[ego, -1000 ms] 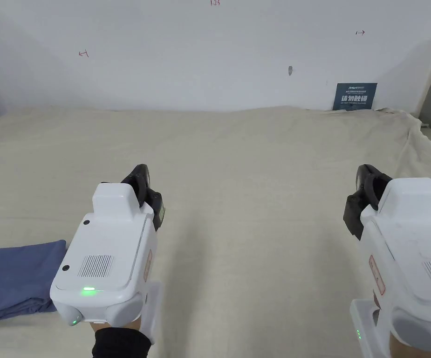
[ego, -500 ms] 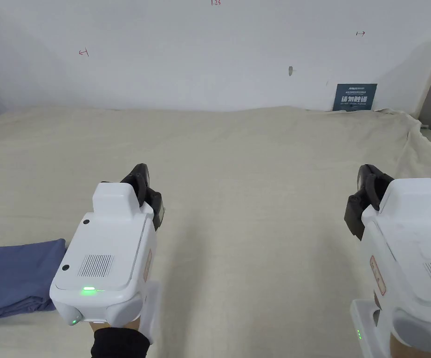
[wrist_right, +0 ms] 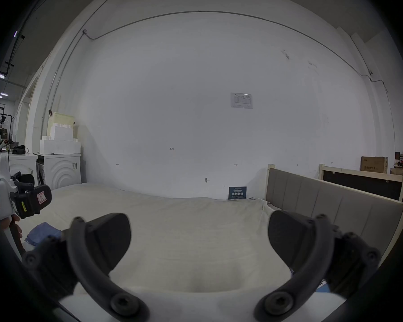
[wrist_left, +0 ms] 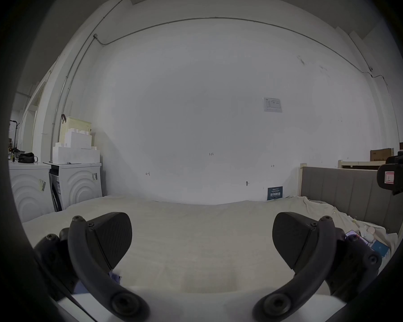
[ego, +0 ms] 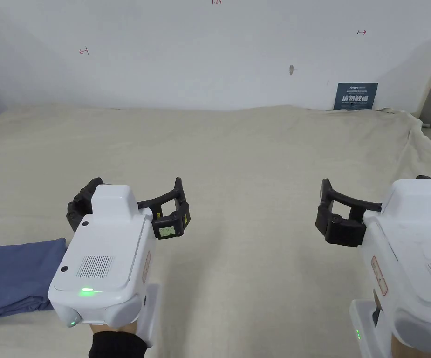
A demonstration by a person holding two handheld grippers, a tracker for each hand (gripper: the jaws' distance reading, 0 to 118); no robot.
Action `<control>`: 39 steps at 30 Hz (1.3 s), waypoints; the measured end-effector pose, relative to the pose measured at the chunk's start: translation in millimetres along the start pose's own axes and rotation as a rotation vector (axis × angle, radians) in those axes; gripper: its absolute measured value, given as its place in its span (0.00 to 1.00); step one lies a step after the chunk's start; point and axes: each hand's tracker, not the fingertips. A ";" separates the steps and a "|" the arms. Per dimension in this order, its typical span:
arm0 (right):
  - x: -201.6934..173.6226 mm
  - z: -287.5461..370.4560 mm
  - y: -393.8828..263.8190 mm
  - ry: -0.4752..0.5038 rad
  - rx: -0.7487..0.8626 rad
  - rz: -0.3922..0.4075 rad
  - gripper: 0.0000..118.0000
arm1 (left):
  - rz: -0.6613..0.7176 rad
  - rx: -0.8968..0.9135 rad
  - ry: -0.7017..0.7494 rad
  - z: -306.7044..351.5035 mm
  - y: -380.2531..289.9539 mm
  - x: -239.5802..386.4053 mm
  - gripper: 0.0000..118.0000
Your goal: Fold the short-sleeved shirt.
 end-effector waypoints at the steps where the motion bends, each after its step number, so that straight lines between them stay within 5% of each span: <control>1: 0.6 0.5 -0.6 -0.002 0.006 -0.003 1.00 | 0.002 -0.002 0.004 0.1 0.1 -0.4 1.00; 39: -0.2 1.6 3.2 -0.017 0.020 -0.015 1.00 | -0.022 0.029 0.031 5.9 5.0 -4.8 1.00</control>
